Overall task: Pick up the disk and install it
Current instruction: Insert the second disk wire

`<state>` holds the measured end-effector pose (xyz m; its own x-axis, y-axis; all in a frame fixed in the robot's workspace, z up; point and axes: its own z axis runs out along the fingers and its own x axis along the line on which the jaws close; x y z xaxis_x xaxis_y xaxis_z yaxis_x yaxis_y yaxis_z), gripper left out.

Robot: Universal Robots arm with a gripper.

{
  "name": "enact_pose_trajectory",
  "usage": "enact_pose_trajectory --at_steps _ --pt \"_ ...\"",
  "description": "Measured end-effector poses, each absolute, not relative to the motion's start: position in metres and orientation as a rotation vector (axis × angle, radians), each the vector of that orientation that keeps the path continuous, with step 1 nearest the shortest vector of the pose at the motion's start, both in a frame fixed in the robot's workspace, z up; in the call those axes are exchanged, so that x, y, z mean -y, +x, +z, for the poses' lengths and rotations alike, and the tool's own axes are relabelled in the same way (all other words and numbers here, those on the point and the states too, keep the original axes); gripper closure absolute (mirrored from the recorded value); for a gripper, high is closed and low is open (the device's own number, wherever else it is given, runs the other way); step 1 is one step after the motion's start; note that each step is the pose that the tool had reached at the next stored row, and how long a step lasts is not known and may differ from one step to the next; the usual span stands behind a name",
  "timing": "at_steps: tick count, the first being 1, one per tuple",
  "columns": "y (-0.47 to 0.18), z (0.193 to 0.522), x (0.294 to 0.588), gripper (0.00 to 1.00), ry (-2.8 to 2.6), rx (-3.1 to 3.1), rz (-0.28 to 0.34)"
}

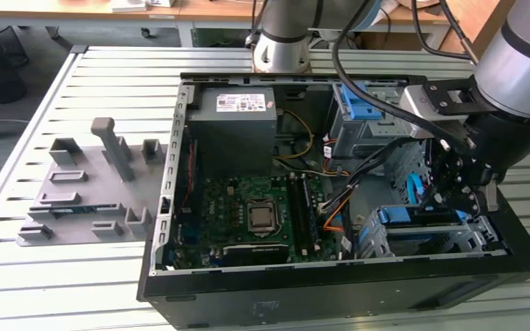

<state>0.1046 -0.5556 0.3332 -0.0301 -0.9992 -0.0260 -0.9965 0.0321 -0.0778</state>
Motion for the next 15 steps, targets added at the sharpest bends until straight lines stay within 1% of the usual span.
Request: enact_pose_trajectory --at_steps 10,15 --pt "0.105 0.338 0.556 0.89 -2.134 -2.202 -0.055" --pt "0.105 0.346 0.556 0.89 -2.134 -2.202 -0.055"
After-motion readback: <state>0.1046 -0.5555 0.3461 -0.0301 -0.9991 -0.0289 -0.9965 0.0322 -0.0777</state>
